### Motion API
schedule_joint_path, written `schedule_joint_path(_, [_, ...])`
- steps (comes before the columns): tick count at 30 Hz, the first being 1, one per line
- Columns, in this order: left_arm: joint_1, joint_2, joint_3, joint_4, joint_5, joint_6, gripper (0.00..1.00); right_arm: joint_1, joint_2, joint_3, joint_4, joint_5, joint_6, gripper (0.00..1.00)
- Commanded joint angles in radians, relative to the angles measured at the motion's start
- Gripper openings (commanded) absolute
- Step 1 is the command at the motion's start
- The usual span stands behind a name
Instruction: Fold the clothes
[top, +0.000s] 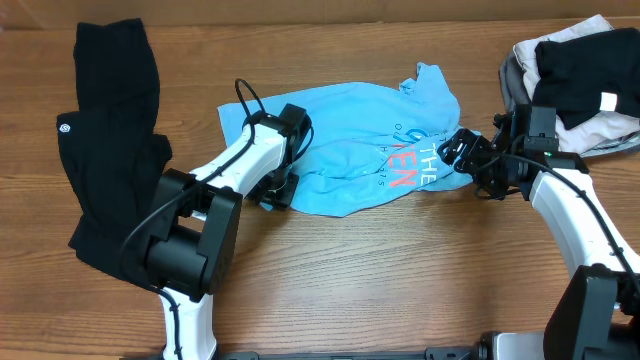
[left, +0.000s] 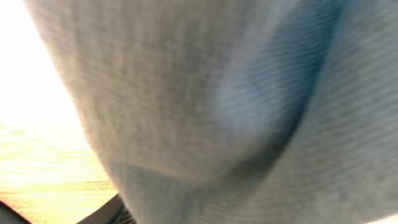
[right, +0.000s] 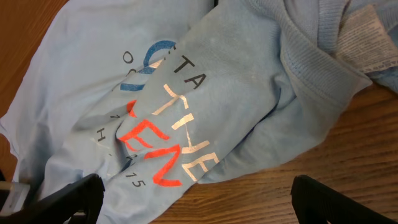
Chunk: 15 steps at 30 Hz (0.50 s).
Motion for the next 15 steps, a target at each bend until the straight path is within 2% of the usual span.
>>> schedule_joint_path(1, [0.002,0.053,-0.041,0.056,0.009,0.016,0.47,-0.001,-0.005,0.015,0.005,0.003,-0.006,1.0])
schedule_joint_path(9, [0.002,0.054,-0.146,0.122,0.034,0.035,0.36,-0.001,-0.005,0.015,0.005,0.002,-0.006,1.0])
schedule_joint_path(11, [0.002,0.054,-0.177,0.155,0.04,0.035,0.24,-0.001,-0.005,0.015,0.005,0.002,-0.006,1.0])
schedule_joint_path(13, [0.002,0.054,-0.192,0.17,0.04,0.029,0.04,-0.001,-0.005,0.015,0.004,0.002,-0.006,1.0])
schedule_joint_path(15, [0.002,0.053,-0.191,0.169,0.044,0.023,0.04,-0.001,-0.005,0.015,0.004,0.002,-0.006,1.0])
